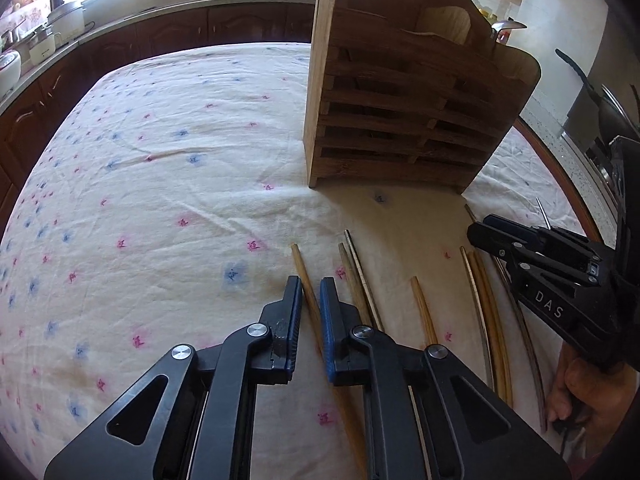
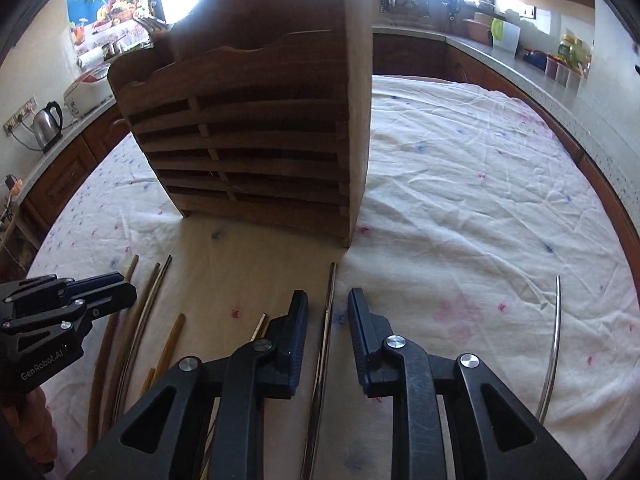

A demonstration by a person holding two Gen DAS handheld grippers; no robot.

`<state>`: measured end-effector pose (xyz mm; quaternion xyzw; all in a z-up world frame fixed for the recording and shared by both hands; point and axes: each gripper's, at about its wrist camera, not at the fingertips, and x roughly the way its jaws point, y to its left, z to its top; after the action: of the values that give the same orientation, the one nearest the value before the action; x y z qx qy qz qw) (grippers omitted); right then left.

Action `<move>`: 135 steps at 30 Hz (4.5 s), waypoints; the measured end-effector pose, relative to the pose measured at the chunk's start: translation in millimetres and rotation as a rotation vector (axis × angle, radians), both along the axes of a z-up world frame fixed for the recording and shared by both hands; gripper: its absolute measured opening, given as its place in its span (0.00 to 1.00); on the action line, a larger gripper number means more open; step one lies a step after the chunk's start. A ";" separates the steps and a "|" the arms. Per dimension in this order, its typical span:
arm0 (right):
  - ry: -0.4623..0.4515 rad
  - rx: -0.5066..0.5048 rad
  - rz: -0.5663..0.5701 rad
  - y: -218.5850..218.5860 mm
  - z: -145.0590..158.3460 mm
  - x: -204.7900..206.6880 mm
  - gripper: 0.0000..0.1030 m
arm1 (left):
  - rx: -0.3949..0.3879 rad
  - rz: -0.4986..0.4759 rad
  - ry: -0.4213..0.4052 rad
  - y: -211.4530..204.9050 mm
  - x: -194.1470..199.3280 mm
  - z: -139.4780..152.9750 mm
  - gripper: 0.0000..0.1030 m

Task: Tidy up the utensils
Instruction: 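Grasp a wooden chopstick with the left tool while the right tool grasps a metal chopstick, then lower the wooden chopstick into the holder with the left tool while the right tool inserts the metal chopstick, then open both tools and move them back toward the remaining chopsticks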

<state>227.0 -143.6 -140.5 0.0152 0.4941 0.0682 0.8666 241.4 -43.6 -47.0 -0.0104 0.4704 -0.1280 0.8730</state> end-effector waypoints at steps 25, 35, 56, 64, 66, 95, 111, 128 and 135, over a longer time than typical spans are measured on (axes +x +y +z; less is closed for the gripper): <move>-0.224 0.225 -0.073 -36.3 109.8 -89.6 0.04 | -0.290 -0.033 -0.135 48.1 -82.0 92.7 0.04; -0.352 0.245 -0.059 -45.8 161.7 -121.7 0.04 | -0.338 -0.037 -0.219 67.0 -106.7 132.4 0.04; -0.497 0.245 -0.068 -56.2 212.7 -87.1 0.04 | -0.332 -0.017 -0.445 76.7 -89.7 209.7 0.04; -0.563 0.270 -0.069 -51.6 235.7 -54.1 0.04 | -0.327 -0.005 -0.556 71.7 -57.2 249.2 0.04; -0.579 0.273 -0.072 -51.0 241.7 -45.4 0.04 | -0.328 0.004 -0.585 70.5 -46.2 258.2 0.04; -0.493 0.222 -0.134 -49.9 148.3 37.3 0.04 | -0.332 0.122 -0.521 38.4 64.3 143.5 0.06; -0.431 0.300 -0.154 -59.7 148.4 43.3 0.16 | -0.323 0.119 -0.474 41.8 63.8 156.5 0.42; -0.523 0.381 -0.202 -63.1 152.9 -59.1 0.96 | -0.309 0.250 -0.479 82.7 -50.6 138.6 0.99; -0.450 0.432 -0.223 -61.3 128.1 -108.2 0.96 | -0.261 0.216 -0.457 76.9 -98.0 114.5 0.99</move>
<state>118.8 -204.8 -12.4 0.2373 0.2597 0.0778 0.9328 143.4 33.3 67.4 -0.1437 0.2371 -0.0926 0.9563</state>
